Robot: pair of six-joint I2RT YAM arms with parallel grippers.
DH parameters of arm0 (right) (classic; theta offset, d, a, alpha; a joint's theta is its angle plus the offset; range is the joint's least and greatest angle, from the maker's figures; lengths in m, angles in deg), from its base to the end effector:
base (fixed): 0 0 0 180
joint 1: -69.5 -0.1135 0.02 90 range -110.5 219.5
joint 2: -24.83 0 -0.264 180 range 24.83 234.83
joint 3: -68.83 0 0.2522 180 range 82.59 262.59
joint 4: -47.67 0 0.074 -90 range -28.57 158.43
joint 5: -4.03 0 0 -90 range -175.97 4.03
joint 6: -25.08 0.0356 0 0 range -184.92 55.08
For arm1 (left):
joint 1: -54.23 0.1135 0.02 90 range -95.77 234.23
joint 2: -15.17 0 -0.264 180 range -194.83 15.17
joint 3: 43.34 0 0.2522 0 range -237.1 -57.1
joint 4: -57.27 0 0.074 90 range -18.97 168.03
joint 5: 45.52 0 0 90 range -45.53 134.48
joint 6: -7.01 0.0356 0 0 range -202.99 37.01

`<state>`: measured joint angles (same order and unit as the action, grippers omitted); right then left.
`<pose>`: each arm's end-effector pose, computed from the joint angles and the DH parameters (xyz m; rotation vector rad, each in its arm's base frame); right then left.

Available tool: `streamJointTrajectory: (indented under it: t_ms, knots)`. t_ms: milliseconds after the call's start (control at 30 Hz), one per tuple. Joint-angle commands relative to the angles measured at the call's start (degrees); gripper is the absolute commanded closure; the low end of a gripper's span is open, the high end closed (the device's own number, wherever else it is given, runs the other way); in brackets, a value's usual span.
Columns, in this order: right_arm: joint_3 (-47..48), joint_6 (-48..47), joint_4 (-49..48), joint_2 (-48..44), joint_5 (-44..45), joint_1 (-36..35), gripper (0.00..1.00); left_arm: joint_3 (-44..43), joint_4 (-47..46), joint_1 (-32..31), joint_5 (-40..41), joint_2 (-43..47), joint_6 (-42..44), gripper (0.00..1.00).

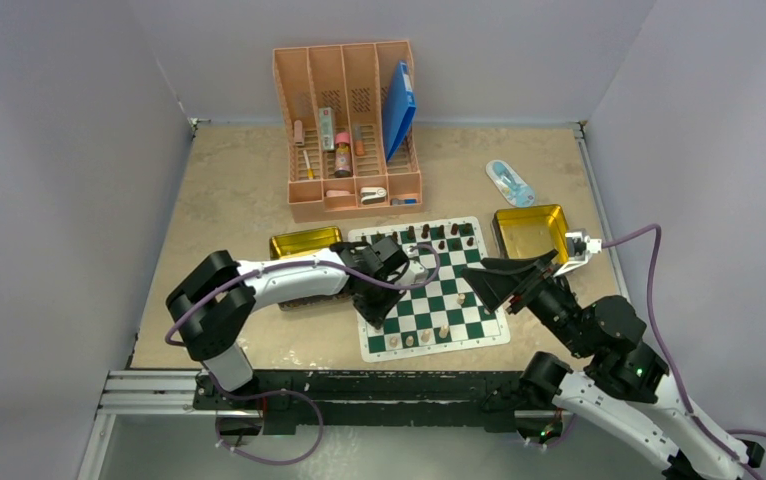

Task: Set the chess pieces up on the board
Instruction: Place the chess piece on the chessboard.

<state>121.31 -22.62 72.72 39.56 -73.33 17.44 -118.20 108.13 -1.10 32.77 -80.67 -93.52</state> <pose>0.0493 0.0505 0.3589 0.0769 1.4640 1.2226 0.1740 -0.2642 0.1824 1.1662 2.7029 -0.5090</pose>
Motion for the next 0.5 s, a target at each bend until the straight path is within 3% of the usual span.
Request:
streamJointTrajectory:
  t_ms: [0,167,400,467]
  knots:
    - [1.54,-1.23,-2.05,-0.09,1.15,-0.15,0.03,0.3,-1.06,-0.39,-0.25,-0.36,-0.44,0.98]
    - [1.11,-1.1,-2.32,0.04,1.04,-0.13,0.03,-0.39,-0.25,-0.63,-0.59,-0.92,-0.17,0.94]
    - [1.14,-1.46,-2.54,0.18,0.89,-0.13,0.02,-1.83,1.28,-1.27,0.35,-0.55,0.07,0.74]
    - [1.23,-1.57,-2.46,0.15,1.04,-0.15,0.02,-2.24,1.31,-1.56,0.52,-0.06,-0.01,0.73]
